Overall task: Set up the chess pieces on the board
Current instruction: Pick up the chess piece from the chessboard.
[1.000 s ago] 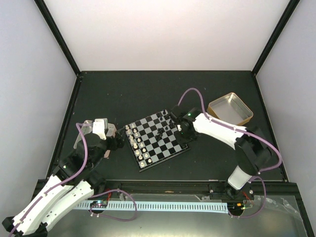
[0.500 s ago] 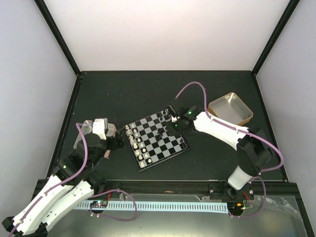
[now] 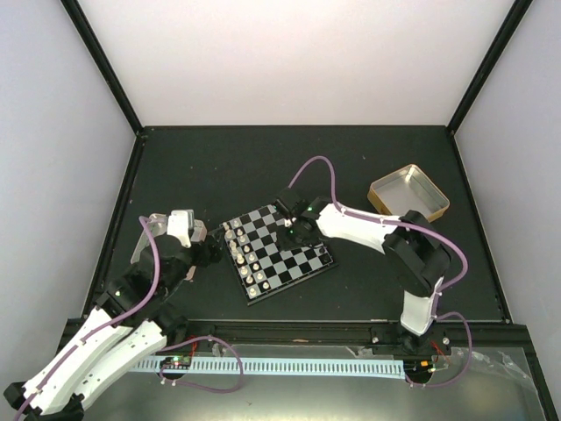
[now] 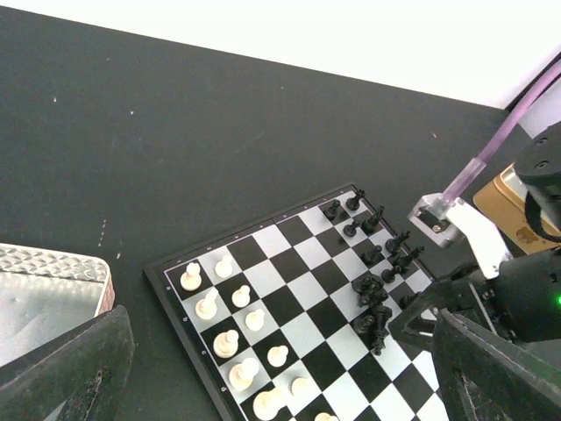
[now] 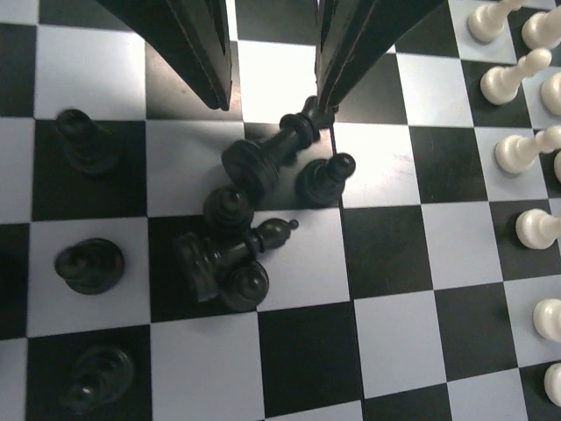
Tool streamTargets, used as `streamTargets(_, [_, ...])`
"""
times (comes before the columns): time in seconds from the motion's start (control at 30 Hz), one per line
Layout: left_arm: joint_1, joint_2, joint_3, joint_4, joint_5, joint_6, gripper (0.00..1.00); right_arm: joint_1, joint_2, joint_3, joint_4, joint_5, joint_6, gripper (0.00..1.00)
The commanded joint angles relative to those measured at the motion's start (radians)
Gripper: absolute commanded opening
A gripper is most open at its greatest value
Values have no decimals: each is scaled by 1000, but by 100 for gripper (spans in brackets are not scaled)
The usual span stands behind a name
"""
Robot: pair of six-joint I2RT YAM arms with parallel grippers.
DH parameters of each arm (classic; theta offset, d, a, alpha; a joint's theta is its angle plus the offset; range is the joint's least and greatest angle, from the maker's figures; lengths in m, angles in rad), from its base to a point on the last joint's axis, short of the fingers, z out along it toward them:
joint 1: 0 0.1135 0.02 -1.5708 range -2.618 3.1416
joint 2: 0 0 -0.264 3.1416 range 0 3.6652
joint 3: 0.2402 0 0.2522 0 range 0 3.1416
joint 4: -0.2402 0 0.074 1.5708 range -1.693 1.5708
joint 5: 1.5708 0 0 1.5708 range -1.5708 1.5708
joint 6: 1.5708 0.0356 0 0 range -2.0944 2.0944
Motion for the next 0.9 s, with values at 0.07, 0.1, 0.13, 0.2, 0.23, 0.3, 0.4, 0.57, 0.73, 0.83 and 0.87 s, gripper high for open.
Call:
streamTargets(0.07, [6, 4, 14, 7, 12, 12, 95, 9, 52, 65, 16, 69, 28, 29])
streamTargets(0.1, [6, 3, 13, 7, 11, 12, 95, 8, 59, 71, 11, 75, 30, 29])
streamTargets(0.13, [7, 1, 13, 6, 12, 11, 95, 9, 68, 78, 3, 85, 31, 29])
streamTargets(0.2, [7, 1, 13, 5, 11, 12, 95, 9, 85, 88, -11, 102, 35, 29])
streamTargets(0.23, [7, 1, 13, 5, 11, 12, 95, 9, 88, 88, -11, 107, 35, 29])
streamTargets(0.3, [7, 0, 13, 5, 11, 12, 95, 10, 93, 89, -12, 117, 35, 29])
streamTargets(0.4, [6, -1, 13, 5, 12, 12, 95, 10, 105, 95, -12, 123, 29, 29])
streamTargets(0.57, [7, -2, 13, 4, 11, 12, 95, 13, 124, 110, -18, 115, 10, 28])
streamTargets(0.73, [7, -3, 13, 1, 8, 10, 95, 15, 125, 101, -22, 90, -14, 27])
streamTargets(0.83, [6, -3, 13, 1, 9, 10, 95, 17, 122, 94, -27, 76, -29, 26])
streamTargets(0.87, [7, -3, 13, 2, 9, 10, 95, 18, 121, 91, -28, 74, -33, 26])
